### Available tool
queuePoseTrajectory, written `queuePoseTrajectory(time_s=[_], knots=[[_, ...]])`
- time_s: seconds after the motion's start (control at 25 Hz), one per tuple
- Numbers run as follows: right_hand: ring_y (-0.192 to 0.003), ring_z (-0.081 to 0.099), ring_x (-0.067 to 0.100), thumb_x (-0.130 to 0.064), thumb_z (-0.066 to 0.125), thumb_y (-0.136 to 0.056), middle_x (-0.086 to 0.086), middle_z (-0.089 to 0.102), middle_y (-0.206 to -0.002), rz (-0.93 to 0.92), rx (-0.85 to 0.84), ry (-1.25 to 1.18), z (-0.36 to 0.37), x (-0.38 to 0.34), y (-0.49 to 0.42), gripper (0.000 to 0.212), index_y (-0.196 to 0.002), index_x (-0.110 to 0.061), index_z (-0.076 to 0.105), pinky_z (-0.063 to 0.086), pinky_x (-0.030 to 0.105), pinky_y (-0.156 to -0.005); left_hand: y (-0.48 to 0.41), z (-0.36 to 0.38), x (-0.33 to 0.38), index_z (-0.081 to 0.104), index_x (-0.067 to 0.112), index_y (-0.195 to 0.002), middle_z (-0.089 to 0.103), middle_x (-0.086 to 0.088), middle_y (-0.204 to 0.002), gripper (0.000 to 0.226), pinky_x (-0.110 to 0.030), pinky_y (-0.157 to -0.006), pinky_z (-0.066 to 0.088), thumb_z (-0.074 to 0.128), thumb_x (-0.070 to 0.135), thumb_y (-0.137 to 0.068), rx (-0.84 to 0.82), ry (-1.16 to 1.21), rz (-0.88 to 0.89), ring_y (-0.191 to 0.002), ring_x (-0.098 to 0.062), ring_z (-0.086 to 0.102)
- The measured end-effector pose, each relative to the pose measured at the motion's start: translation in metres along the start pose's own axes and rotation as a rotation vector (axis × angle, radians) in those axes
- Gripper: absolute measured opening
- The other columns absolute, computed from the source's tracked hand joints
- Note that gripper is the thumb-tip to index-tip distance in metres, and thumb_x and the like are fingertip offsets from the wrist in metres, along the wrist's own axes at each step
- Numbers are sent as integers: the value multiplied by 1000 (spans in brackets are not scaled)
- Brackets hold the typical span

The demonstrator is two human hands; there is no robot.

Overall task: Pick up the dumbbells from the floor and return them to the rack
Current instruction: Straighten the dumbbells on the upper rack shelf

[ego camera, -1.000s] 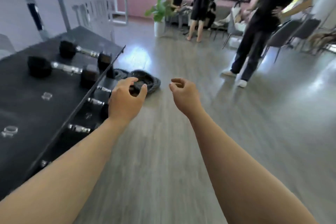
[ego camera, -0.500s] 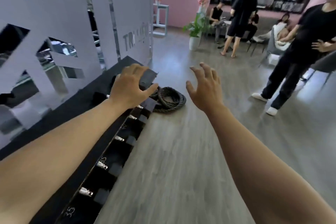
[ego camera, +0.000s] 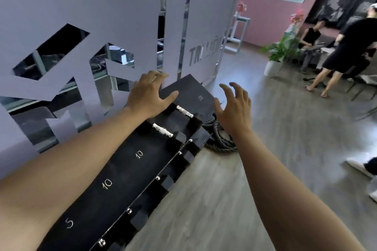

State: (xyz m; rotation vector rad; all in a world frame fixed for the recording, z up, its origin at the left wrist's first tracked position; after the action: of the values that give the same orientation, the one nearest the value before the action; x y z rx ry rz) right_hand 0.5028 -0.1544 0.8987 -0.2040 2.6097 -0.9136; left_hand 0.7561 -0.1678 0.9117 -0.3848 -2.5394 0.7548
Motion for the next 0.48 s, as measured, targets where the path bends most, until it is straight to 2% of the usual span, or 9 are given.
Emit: queuePoseTrajectory(time_s=[0.12,0.32,0.48], knots=[[-131,44,37,-30,64,-93,15,52,-140,21,-86,-73,58,25,-48,44,-134,-14,58,32,50,-109,-36,40,-33,54,13,-135,56,-15,-131,59,-50,-96,47,62,49,-90,11,-27,-130,-120,-35,51],[-132,42,37,-32,58,-95,15,50,-142,-69,-167,-203,157,67,-133,45,-137,-15,55,30,53,-113,-83,108,-80,55,12,-133,58,-13,-128,56,-46,-95,48,63,47,-90,87,-79,-349,-117,-33,54],[-131,44,35,-32,58,-96,13,53,-139,-149,-249,-288,224,87,-190,42,-135,-14,58,29,49,-113,-105,155,-108,54,13,-134,56,-12,-133,56,-46,-98,46,62,48,-90,127,-115,-572,-124,-32,49]])
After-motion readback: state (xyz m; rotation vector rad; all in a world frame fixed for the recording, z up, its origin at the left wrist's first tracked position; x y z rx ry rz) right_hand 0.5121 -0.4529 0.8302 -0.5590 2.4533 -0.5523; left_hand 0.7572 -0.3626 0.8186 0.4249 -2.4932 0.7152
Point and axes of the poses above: each hand's wrist, its own y-axis away from the middle knuckle, its own z-axis out of the palm, x = y × z, the point moved 1 cm from there along -y, towards the middle knuckle
